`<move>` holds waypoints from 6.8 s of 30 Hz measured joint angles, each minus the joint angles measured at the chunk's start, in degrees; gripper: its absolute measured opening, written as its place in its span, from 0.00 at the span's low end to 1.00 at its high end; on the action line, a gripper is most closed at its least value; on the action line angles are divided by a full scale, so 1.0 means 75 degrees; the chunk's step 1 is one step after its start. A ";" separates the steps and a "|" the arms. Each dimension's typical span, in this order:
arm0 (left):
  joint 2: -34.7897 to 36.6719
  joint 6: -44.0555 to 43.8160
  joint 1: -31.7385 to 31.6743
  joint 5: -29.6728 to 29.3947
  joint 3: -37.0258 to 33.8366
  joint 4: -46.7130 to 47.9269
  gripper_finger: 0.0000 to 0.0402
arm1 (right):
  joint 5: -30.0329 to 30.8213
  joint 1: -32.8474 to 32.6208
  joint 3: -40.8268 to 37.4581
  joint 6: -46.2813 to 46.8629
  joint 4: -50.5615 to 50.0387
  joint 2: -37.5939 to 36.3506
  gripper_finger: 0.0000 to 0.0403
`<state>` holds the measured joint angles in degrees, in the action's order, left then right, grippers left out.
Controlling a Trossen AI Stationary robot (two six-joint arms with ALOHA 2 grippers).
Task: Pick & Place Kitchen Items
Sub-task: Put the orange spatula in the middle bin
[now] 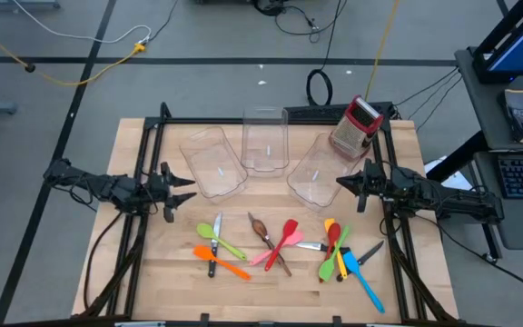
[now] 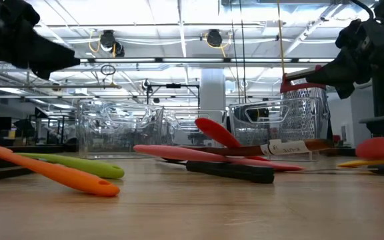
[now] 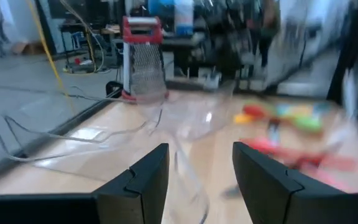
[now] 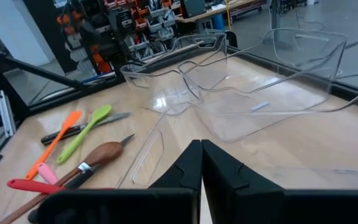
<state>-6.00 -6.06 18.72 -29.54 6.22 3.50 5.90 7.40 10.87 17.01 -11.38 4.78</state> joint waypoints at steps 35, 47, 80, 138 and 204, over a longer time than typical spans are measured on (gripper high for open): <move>-0.6788 -1.0837 0.1802 0.1574 0.4304 0.1507 0.45 | -0.0001 0.0000 -0.0003 -0.0220 -0.0009 0.0002 0.01; -0.9065 -1.2066 0.2787 0.2291 0.5142 0.0468 0.45 | 0.0001 0.0000 -0.0003 -0.0295 -0.0009 0.0000 0.01; -1.0063 -1.4171 0.2870 0.3115 0.5141 0.0247 0.75 | -0.0001 -0.0003 0.0000 -0.0392 -0.0006 0.0000 0.01; -1.2252 -1.7187 0.2180 0.2255 1.0231 0.5305 0.81 | 0.0016 0.0000 0.0000 -0.1725 -0.0003 0.0000 0.01; -1.5305 -1.8176 0.1413 0.4307 1.0716 0.6610 0.81 | -0.0007 0.0000 -0.0001 -0.1760 -0.0003 0.0003 0.01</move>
<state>-120.79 -142.37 29.32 2.75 86.59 53.07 5.85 7.40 10.86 3.80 -11.40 4.80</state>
